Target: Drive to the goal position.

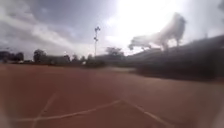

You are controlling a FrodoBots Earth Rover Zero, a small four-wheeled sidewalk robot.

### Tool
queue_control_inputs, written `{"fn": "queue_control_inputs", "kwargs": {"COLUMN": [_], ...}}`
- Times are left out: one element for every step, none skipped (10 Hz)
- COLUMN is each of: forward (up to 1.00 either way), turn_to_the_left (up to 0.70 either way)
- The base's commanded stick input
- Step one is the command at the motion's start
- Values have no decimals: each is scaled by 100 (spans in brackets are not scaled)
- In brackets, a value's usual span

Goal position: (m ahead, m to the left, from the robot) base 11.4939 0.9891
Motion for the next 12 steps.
{"fn": "queue_control_inputs", "kwargs": {"forward": [70,70,70,70,70,70,70,70,70,70,70,70], "turn_to_the_left": [0,0,0,0,0,0,0,0,0,0,0,0]}}
